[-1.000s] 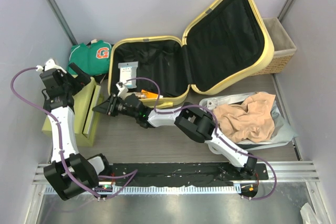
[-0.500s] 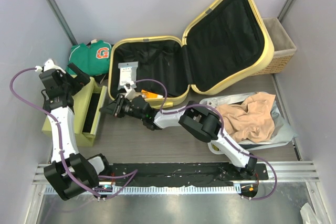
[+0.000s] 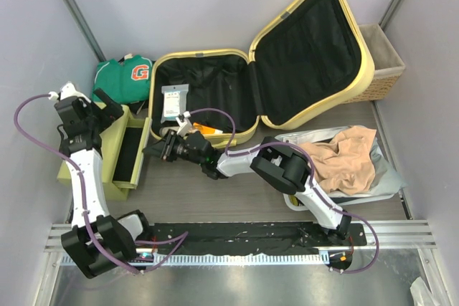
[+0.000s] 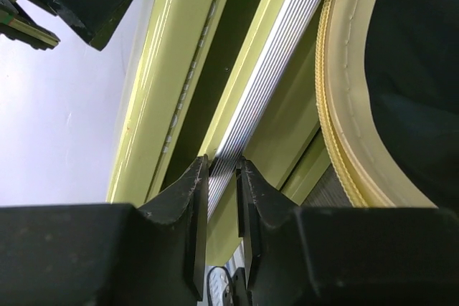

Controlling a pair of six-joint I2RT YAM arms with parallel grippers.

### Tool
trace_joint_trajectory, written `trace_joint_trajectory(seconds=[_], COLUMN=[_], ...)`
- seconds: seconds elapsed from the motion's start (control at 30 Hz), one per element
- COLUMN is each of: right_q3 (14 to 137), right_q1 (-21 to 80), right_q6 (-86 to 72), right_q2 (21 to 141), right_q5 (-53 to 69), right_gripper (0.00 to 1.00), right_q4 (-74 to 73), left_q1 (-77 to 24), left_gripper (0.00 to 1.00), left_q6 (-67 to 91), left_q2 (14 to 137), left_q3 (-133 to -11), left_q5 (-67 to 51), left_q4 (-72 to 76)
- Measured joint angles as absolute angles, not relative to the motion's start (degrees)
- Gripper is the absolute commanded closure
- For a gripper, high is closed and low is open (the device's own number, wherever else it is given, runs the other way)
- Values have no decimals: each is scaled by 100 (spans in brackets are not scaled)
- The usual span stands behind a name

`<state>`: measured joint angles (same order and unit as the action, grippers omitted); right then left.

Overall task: Open, take out, and arrange the luggage
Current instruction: Open the drawer in the storage box.

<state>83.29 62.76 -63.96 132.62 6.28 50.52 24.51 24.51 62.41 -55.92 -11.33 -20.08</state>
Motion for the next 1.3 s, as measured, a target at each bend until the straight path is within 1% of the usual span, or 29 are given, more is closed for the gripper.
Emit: trace_joint_trajectory(seconds=[0.1,0.23,0.4,0.5,0.67,0.7,0.77,0.8,0.87,0.9,1.0,1.07,1.17,1.3], right_q3=[8211,8132,8058,7907,7618,7599,7596,7607,7703,7782,8134,8256,8503,8801], right_q1=[6274,6278,6278,6278,6278,6278,6278,6278,6278,6278,6278,6278,6281,6298], right_q6=[-6305,-6198,-6132,-6077,-5885,-5835,-5736,-5704,-5658,-5640,-5603,-5599,-5579,-5561], right_q2=[13166,13085,13074,12995,12685,12615,12514,12490,12486,12495,12543,12556,12639,12825], right_q5=[633,725,757,757,753,751,757,766,856,904,1068,1087,1109,1111], right_gripper=[87,87,87,84,73,68,62,57,50,44,38,36,35,30], right_q4=[5076,5074,5076,5063,4958,4915,4884,4886,4831,4757,4635,4582,4370,3975], left_q1=[2169,1564,1083,967,945,945,902,902,928,961,1160,1378,1647,1772], left_gripper=[0,0,0,0,0,0,0,0,0,0,0,0,0,0], left_q6=[2329,2307,2386,2469,2700,2753,2786,2786,2742,2711,2639,2591,2467,2329], left_q2=[6136,6010,5900,5896,5859,5863,5874,5878,5876,5876,5859,5835,5808,5811], left_q3=[-5592,-5601,-5601,-5500,-4958,-4869,-4816,-4818,-4842,-4853,-4877,-4880,-4880,-4880], left_q5=[-956,-943,-985,-945,-814,-823,-792,-788,-755,-781,-1028,-1164,-1007,-701], left_q4=[-2220,-2475,-2598,-2602,-2554,-2561,-2580,-2576,-2582,-2582,-2598,-2602,-2644,-2781])
